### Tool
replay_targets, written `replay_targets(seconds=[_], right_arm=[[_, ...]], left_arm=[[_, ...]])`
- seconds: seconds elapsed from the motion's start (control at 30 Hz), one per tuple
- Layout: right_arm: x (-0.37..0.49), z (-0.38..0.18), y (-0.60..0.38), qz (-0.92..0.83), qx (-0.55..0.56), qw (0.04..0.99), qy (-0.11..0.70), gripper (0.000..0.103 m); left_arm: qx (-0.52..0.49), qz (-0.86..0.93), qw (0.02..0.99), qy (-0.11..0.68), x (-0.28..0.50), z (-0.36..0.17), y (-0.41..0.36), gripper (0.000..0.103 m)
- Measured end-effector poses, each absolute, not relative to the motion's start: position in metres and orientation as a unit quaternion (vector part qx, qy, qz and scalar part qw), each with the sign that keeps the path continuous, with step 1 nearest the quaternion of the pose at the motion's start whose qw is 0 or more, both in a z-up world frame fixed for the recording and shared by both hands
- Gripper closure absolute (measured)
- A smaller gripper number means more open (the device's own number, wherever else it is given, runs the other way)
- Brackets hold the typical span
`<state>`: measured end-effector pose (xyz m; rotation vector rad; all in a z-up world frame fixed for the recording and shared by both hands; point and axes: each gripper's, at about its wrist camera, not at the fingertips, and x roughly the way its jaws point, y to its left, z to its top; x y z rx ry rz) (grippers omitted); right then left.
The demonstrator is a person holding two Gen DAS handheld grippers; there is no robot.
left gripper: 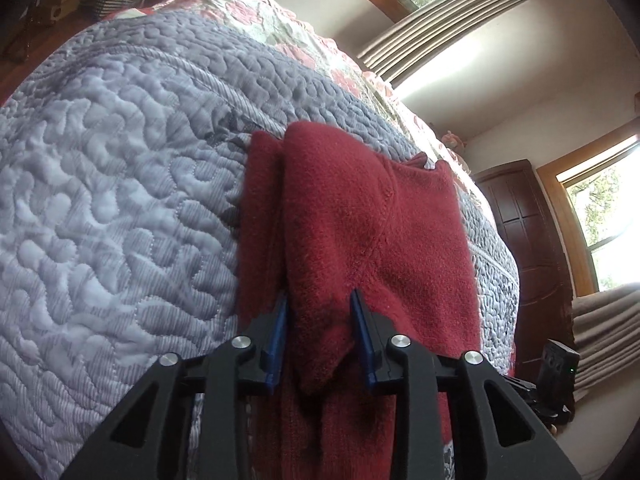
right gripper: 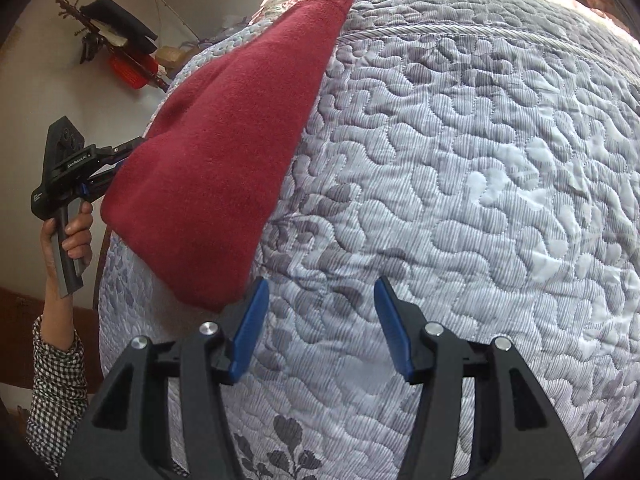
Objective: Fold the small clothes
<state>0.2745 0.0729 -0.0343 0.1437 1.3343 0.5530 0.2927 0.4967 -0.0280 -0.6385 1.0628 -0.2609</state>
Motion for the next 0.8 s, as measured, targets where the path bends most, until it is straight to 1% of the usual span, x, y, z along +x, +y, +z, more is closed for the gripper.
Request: replay_targets(seconds=[0.07, 0.13, 0.23, 0.33, 0.4, 0.43, 0.47, 0.5, 0.53, 0.57, 0.6, 0.63, 0.7, 0.8], right_arm=[[0.273, -0.027, 0.078, 0.26, 0.073, 0.749, 0.605, 0.048], [0.273, -0.021, 0.086, 0.267, 0.078, 0.748, 0.602, 0.047], [0.277, -0.019, 0.102, 0.274, 0.097, 0.74, 0.606, 0.045], [0.28, -0.025, 0.115, 0.286, 0.119, 0.724, 0.617, 0.044], [0.281, -0.032, 0.126, 0.294, 0.124, 0.711, 0.627, 0.042], [0.282, -0.037, 0.131, 0.287, 0.121, 0.71, 0.632, 0.042], [0.282, -0.042, 0.135, 0.281, 0.12, 0.706, 0.638, 0.041], [0.281, -0.048, 0.14, 0.284, 0.123, 0.699, 0.645, 0.042], [0.282, -0.055, 0.143, 0.287, 0.131, 0.69, 0.652, 0.048], [0.283, -0.061, 0.146, 0.288, 0.142, 0.68, 0.659, 0.053], [0.282, -0.064, 0.148, 0.291, 0.149, 0.675, 0.661, 0.067], [0.28, -0.062, 0.149, 0.293, 0.148, 0.678, 0.658, 0.074], [0.273, -0.049, 0.15, 0.306, 0.143, 0.691, 0.639, 0.08], [0.258, -0.034, 0.147, 0.309, 0.134, 0.704, 0.625, 0.082]], left_arm=[[-0.283, -0.126, 0.815, 0.489, 0.276, -0.009, 0.497, 0.056], [-0.261, -0.136, 0.821, 0.489, 0.261, 0.006, 0.489, 0.052], [-0.229, -0.14, 0.817, 0.511, 0.251, 0.011, 0.468, 0.051], [-0.207, -0.127, 0.806, 0.539, 0.247, -0.002, 0.455, 0.05], [-0.211, -0.125, 0.799, 0.55, 0.243, -0.012, 0.455, 0.05], [-0.219, -0.128, 0.796, 0.549, 0.242, -0.016, 0.456, 0.052], [-0.223, -0.132, 0.793, 0.551, 0.24, -0.021, 0.456, 0.058], [-0.219, -0.132, 0.791, 0.555, 0.24, -0.024, 0.454, 0.064], [-0.211, -0.129, 0.791, 0.56, 0.239, -0.027, 0.451, 0.078], [-0.211, -0.127, 0.789, 0.563, 0.239, -0.031, 0.451, 0.09], [-0.22, -0.127, 0.783, 0.568, 0.239, -0.036, 0.453, 0.092], [-0.23, -0.124, 0.779, 0.57, 0.239, -0.038, 0.456, 0.094], [-0.237, -0.125, 0.776, 0.572, 0.236, -0.036, 0.461, 0.094], [-0.223, -0.123, 0.785, 0.565, 0.228, -0.034, 0.463, 0.094]])
